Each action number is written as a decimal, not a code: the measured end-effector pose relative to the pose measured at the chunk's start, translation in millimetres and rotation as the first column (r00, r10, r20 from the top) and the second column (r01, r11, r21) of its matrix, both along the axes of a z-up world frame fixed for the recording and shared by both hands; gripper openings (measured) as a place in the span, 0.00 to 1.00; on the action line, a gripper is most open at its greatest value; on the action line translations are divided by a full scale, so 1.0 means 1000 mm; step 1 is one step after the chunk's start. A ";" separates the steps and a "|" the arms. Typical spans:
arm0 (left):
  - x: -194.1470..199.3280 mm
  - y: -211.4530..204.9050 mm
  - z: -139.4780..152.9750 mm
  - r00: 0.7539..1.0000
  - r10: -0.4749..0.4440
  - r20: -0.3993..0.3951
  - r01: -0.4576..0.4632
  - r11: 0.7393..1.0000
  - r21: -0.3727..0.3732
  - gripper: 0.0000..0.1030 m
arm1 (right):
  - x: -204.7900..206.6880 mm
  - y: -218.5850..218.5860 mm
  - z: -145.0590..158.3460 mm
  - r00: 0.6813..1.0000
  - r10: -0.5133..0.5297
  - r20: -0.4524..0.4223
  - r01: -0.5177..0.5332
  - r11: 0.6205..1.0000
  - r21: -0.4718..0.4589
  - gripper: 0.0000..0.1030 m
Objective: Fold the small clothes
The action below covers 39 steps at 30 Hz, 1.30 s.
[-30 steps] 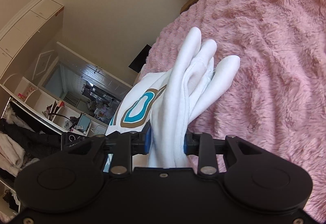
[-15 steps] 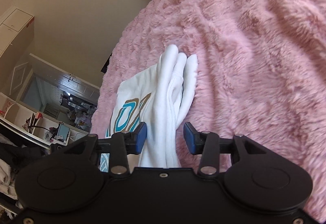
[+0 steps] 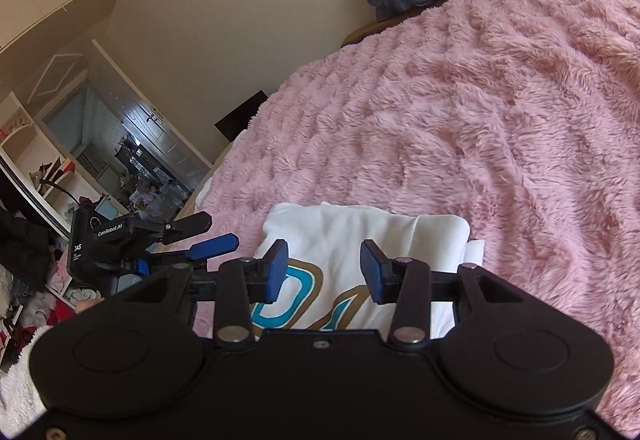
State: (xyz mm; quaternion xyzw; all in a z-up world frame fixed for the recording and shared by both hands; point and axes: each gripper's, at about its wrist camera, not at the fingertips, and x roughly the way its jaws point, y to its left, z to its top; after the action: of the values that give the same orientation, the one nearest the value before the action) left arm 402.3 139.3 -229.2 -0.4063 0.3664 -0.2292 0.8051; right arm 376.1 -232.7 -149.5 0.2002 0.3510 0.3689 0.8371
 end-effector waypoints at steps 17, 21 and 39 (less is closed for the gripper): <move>-0.009 0.024 0.000 0.996 0.090 0.004 -0.090 0.996 0.011 0.43 | 0.012 -0.023 -0.031 0.986 -0.111 -0.120 0.116 0.993 0.033 0.37; -0.066 0.015 0.043 0.995 0.029 0.096 -0.036 0.997 0.065 0.44 | -0.030 -0.024 0.003 0.999 -0.039 -0.032 0.041 0.998 0.038 0.43; -0.223 -0.047 -0.019 0.999 0.049 0.008 -0.049 0.952 0.302 0.47 | -0.171 -0.040 -0.050 0.996 -0.087 -0.013 0.086 0.994 -0.065 0.47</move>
State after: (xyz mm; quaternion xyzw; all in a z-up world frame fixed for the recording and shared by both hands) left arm 179.3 92.2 -248.1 -0.2875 0.3870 -0.1506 0.8631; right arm 204.7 -272.7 -199.1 0.1911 0.3600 0.3191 0.8556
